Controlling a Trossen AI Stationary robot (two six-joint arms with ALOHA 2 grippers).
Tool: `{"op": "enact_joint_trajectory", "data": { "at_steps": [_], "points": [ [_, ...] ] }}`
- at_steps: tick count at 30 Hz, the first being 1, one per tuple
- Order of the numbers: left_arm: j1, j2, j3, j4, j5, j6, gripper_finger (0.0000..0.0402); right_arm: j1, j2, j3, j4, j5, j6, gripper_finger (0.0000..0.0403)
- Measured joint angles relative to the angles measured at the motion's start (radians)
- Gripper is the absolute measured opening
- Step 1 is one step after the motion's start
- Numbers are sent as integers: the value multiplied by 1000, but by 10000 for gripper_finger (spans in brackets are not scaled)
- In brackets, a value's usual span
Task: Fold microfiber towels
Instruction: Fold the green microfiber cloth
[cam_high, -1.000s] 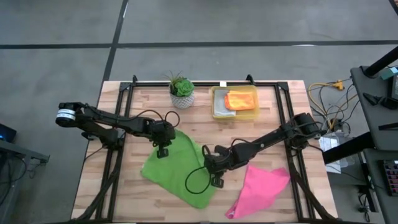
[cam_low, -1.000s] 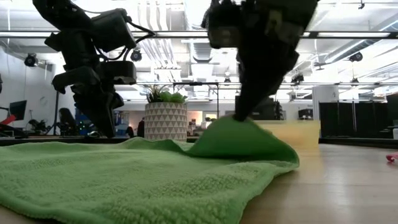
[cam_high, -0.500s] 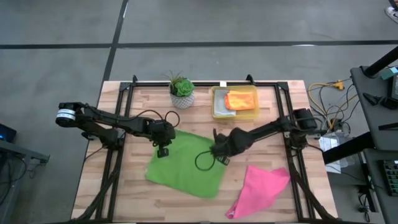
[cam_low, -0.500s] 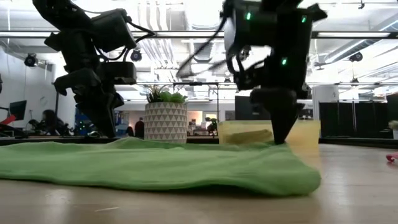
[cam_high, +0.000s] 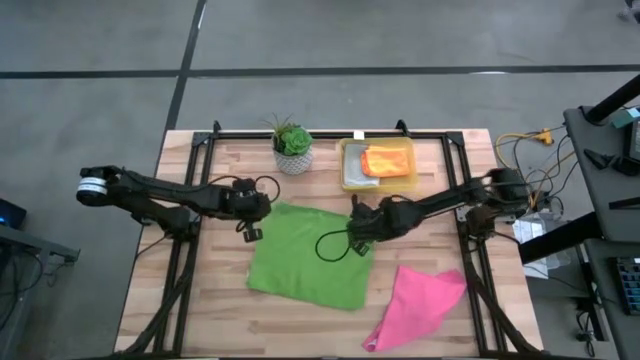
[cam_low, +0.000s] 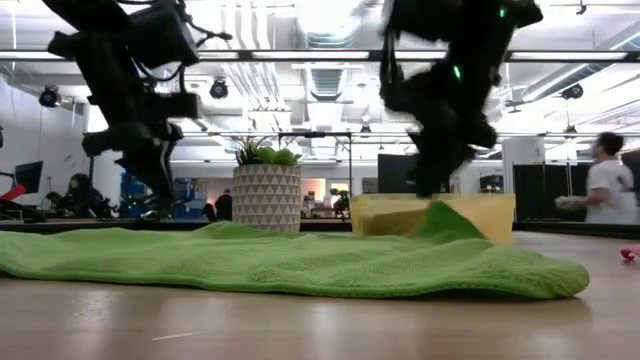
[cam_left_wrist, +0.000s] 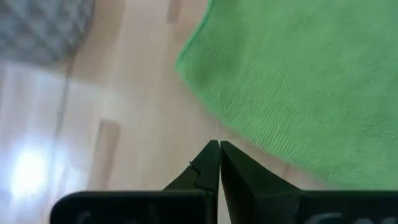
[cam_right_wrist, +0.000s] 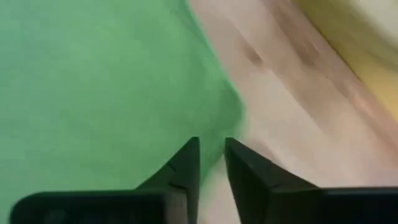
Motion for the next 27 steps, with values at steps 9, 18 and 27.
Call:
{"op": "enact_joint_trajectory", "data": {
  "at_steps": [9,18,27],
  "points": [
    [112,86,-69,98,134,45,0,55,-101,-178,513,-319,-49,95],
    [75,273,-43,112,113,22,0,101,2,-252,512,-344,97,35],
    [-53,255,36,346,181,26,0,100,35,-247,544,-314,115,22]
  ]
}}
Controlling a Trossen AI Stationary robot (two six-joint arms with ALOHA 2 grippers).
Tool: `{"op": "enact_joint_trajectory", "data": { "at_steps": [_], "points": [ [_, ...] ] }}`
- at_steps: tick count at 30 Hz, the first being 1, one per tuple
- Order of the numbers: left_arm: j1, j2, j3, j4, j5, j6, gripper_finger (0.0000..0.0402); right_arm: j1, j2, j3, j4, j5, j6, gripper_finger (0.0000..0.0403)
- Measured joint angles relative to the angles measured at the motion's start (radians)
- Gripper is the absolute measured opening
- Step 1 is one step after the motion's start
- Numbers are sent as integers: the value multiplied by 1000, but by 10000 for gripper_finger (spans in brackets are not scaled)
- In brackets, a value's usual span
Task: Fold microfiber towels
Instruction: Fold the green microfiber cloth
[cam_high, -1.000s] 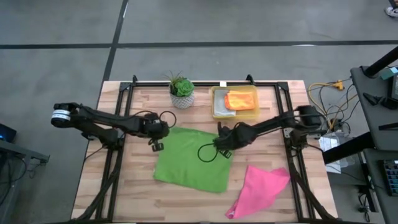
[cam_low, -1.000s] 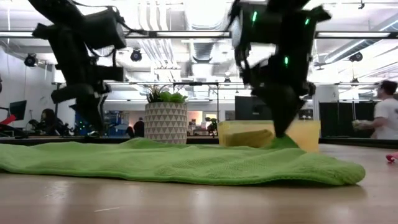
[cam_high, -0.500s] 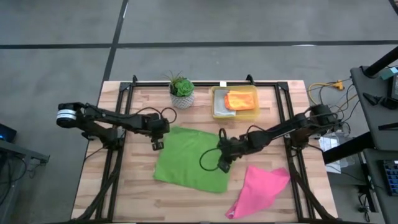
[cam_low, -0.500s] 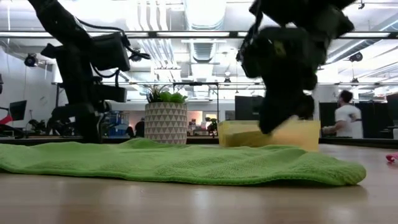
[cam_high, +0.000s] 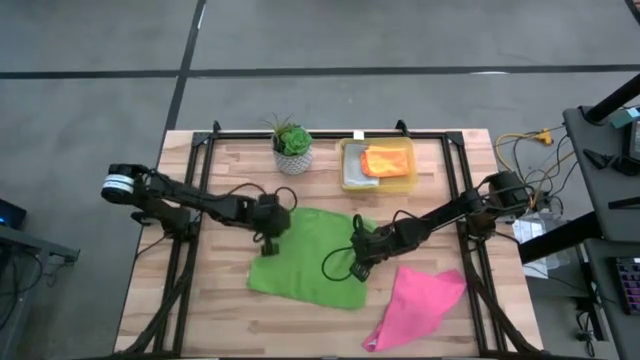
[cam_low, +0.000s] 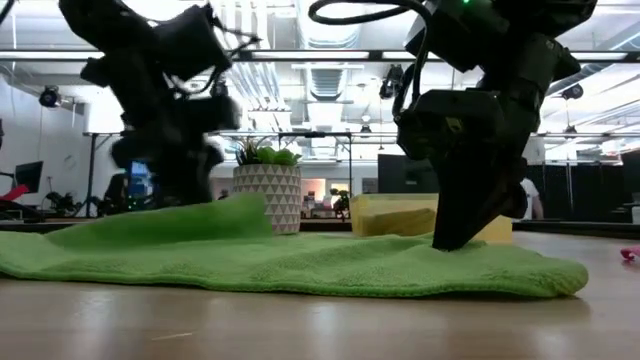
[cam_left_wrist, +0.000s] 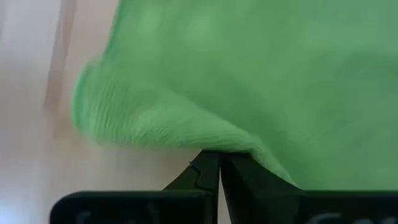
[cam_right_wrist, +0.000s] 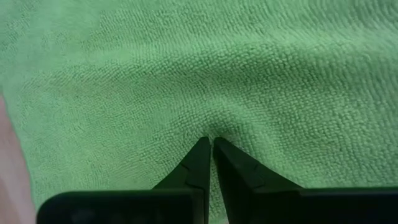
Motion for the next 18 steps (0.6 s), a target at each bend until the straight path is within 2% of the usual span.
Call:
{"op": "enact_joint_trajectory", "data": {
  "at_steps": [4,9,18],
  "points": [
    [-55,51,24,117,-5,-1,0,-2,0,-2,12,7,-7,22],
    [-103,108,88,80,141,81,0,-1,1,-2,16,22,-10,22],
    [-90,50,96,72,-18,38,0,-1,2,-3,20,24,-8,22]
  ]
}}
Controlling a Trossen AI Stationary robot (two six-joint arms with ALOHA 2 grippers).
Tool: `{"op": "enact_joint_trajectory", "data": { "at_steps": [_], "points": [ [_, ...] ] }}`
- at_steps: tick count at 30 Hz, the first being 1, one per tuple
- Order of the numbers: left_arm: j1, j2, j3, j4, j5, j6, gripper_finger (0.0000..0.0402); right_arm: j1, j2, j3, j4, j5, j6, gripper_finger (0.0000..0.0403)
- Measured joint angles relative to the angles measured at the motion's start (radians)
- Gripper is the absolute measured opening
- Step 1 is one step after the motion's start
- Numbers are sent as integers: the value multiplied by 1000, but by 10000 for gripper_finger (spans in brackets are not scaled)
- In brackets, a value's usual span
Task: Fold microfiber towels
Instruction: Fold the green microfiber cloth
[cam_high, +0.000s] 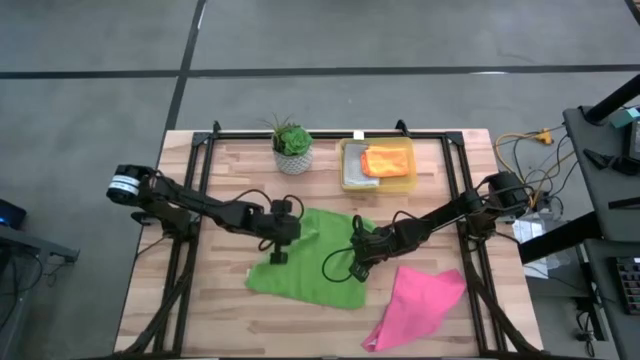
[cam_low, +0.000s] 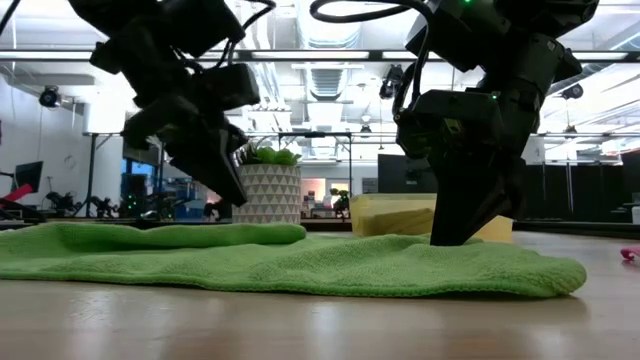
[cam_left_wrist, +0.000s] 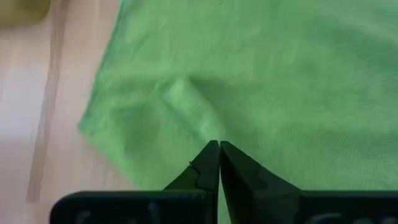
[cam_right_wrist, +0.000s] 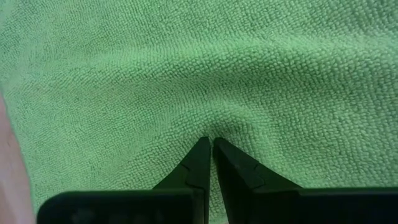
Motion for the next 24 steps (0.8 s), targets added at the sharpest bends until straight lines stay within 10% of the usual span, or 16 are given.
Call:
{"op": "enact_joint_trajectory", "data": {
  "at_steps": [24],
  "points": [
    [78,158,56,178,143,-183,42,32,1,-1,3,6,46,22]
  ]
}}
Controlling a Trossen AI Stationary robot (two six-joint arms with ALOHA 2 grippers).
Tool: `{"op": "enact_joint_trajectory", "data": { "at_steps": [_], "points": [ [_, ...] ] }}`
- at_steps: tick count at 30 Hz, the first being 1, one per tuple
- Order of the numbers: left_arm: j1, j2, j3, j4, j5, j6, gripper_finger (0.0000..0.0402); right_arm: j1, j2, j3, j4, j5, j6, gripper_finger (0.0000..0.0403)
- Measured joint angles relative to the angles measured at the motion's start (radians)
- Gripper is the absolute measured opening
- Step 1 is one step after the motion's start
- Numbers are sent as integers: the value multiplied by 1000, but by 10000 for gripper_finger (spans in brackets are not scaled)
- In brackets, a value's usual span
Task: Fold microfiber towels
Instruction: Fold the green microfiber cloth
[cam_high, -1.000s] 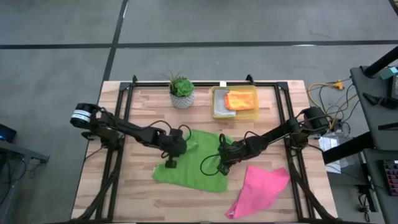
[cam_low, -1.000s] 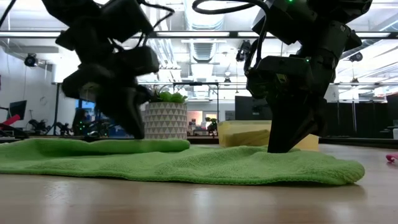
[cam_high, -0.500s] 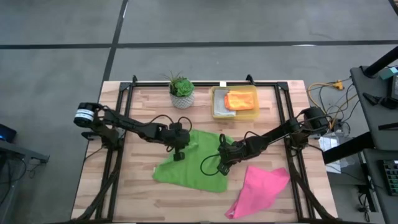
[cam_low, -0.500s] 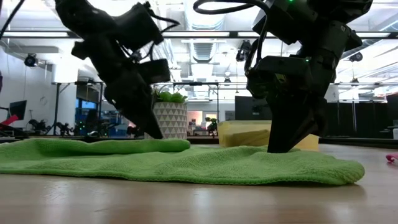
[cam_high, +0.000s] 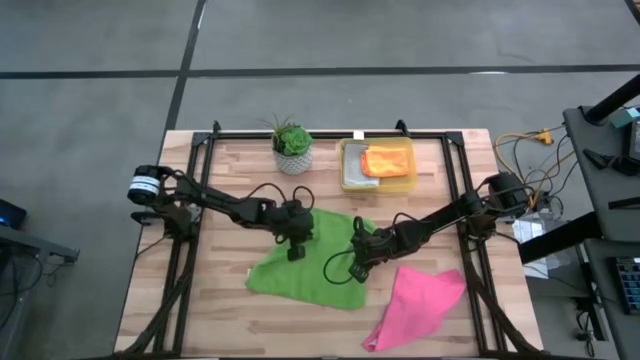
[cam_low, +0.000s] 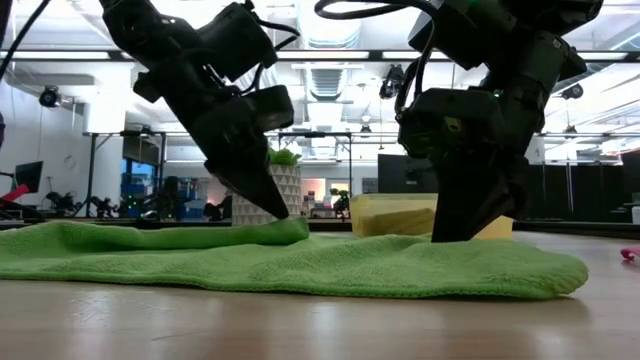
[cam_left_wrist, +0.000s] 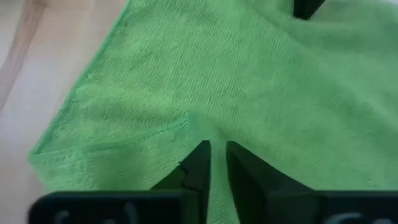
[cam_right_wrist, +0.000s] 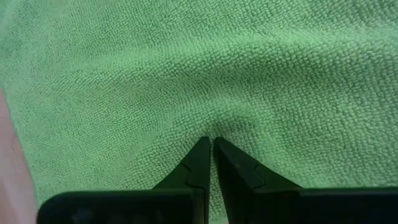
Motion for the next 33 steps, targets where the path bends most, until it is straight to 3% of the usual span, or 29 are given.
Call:
{"op": "enact_joint_trajectory", "data": {
  "at_steps": [9,15,22,29,33],
  "points": [
    [10,18,-3,4,20,-29,141,2,0,0,-1,-7,0,22],
    [33,20,-3,-2,44,-72,165,2,0,0,-2,-9,0,22],
    [41,40,-4,-8,71,-97,127,2,0,0,-2,-9,-1,22],
    [45,64,3,-6,156,-93,12,2,0,1,-3,-10,-4,22],
    [54,12,-1,-58,141,-96,3,3,0,1,-3,-10,-11,23]
  ]
}}
